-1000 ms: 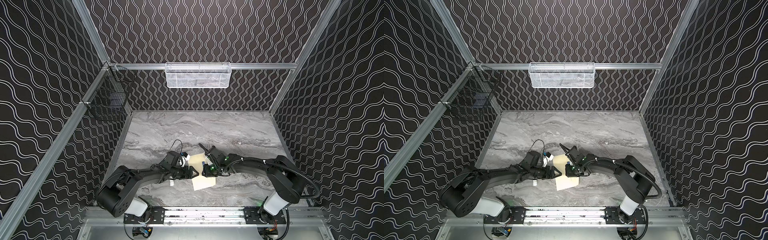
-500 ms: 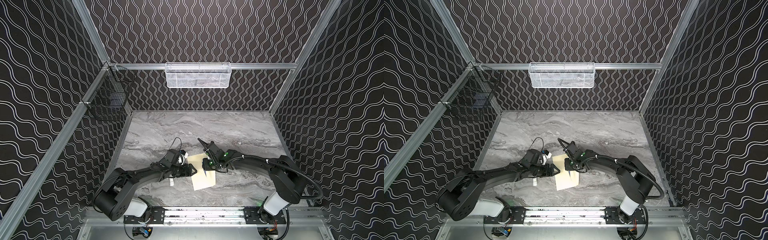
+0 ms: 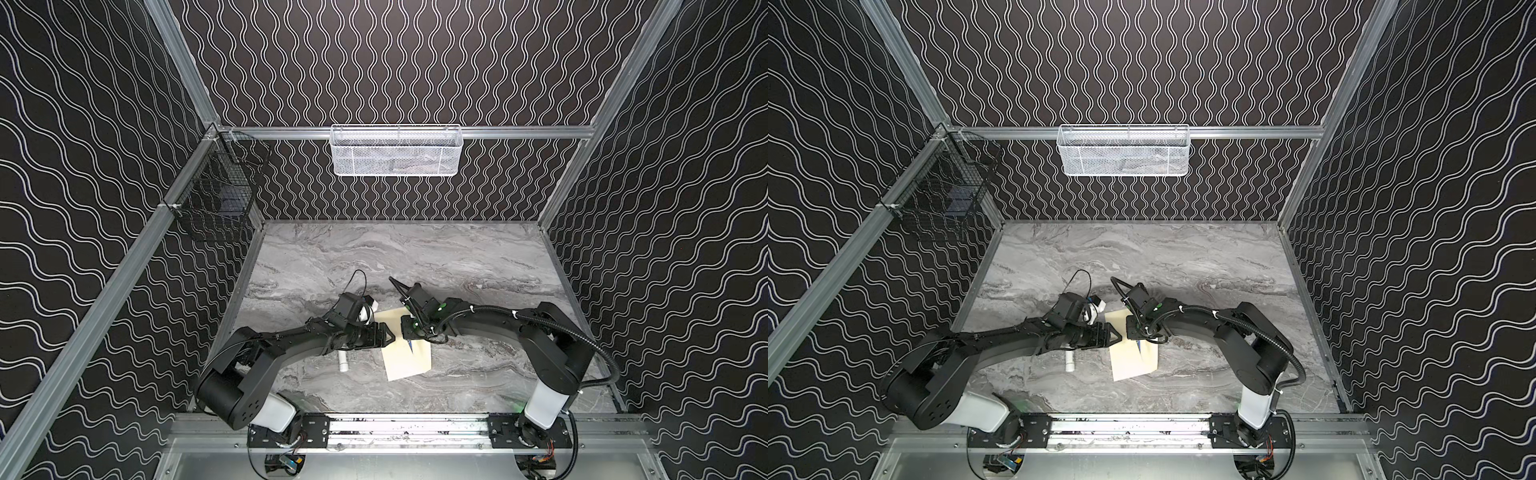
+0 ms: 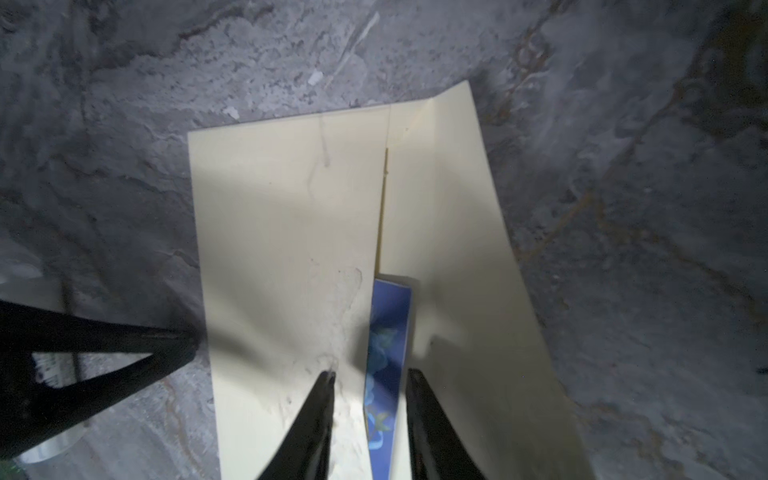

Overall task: Place the letter into the envelope and seal it
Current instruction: 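Push the letter deeper into the envelope with the right gripper, then press the blue floral letter fully into the envelope with the right gripper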

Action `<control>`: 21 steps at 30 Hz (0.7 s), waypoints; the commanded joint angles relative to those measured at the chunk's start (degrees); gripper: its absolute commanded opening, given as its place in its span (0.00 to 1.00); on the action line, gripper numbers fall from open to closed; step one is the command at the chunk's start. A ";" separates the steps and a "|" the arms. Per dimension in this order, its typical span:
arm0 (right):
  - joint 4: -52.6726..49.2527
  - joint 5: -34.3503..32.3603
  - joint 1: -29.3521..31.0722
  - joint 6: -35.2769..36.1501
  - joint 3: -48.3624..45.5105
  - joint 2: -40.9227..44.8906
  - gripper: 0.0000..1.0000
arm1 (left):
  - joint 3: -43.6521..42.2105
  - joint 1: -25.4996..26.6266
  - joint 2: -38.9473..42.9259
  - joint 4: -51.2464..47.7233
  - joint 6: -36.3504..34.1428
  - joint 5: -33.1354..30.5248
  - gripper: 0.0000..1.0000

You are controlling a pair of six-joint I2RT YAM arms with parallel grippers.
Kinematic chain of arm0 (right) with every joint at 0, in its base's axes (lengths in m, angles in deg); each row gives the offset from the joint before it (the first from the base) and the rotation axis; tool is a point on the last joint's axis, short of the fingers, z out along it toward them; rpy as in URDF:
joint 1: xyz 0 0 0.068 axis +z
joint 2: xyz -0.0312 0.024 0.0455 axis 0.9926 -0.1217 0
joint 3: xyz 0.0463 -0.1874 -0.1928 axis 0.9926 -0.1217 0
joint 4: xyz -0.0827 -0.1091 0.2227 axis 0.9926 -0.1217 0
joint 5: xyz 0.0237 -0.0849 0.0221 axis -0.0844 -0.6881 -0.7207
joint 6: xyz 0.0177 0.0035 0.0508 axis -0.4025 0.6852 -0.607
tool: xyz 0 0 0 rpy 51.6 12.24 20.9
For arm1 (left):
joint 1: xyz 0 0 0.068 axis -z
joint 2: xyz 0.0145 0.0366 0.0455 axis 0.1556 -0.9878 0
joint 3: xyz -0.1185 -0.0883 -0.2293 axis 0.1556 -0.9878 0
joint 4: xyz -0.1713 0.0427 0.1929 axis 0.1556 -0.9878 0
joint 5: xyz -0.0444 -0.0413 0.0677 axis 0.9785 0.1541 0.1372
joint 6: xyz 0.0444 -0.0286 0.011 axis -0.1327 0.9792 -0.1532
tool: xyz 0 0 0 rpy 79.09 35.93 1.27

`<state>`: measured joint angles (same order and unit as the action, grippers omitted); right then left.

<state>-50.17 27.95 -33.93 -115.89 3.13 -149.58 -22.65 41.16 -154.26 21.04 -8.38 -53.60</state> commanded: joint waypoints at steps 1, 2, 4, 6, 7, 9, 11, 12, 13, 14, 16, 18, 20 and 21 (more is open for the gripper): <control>1.05 0.33 0.05 -0.32 0.30 -0.75 0.32 | 0.51 0.05 -0.19 1.67 -1.01 1.15 0.74; 0.97 0.28 0.05 -0.34 0.29 -0.94 0.32 | 0.60 0.07 -0.21 1.58 -1.12 1.15 0.74; 1.18 0.50 0.06 -0.22 0.20 -1.13 0.31 | 0.78 0.07 -0.30 1.40 -1.20 1.15 0.74; 1.32 0.66 -0.02 -0.23 0.20 -1.21 0.30 | 0.87 0.05 -0.52 1.69 -1.18 1.37 0.74; 1.48 0.74 0.01 -0.25 0.11 -1.30 0.30 | 0.87 0.09 -0.70 1.81 -1.23 1.50 0.74; 1.75 0.97 0.05 -0.25 0.08 -1.52 0.30 | 0.79 0.07 -0.99 2.08 -1.22 1.65 0.74; 1.99 1.43 0.05 -0.18 0.11 -1.78 0.30 | 0.78 0.14 -1.20 2.18 -1.17 1.67 0.74; 2.09 1.75 0.00 -0.15 0.11 -1.99 0.30 | 0.78 0.19 -1.36 2.25 -1.25 1.67 0.74; 2.26 1.97 0.05 -0.05 0.12 -2.09 0.30 | 0.70 0.14 -1.45 2.40 -1.22 1.72 0.74; 2.33 2.15 0.05 -0.09 0.19 -2.14 0.30 | 0.67 0.14 -1.62 2.59 -1.13 1.87 0.74; 2.55 2.38 0.05 -0.04 0.04 -2.17 0.30 | 0.69 0.23 -1.75 2.71 -1.11 1.94 0.74; 2.81 2.72 0.05 -0.08 0.09 -2.18 0.30 | 0.69 0.23 -1.75 2.80 -1.14 2.07 0.74; 3.14 3.14 0.07 0.01 -0.06 -2.33 0.30 | 0.74 0.24 -1.79 2.78 -1.16 1.98 0.74; 3.33 3.36 0.05 0.00 -0.10 -2.27 0.30 | 0.69 0.31 -1.76 2.79 -1.16 2.07 0.74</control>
<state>-47.35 29.63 -33.97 -115.67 3.13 -151.40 -22.25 41.29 -155.70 22.44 -8.58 -52.15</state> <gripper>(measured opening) 0.300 0.742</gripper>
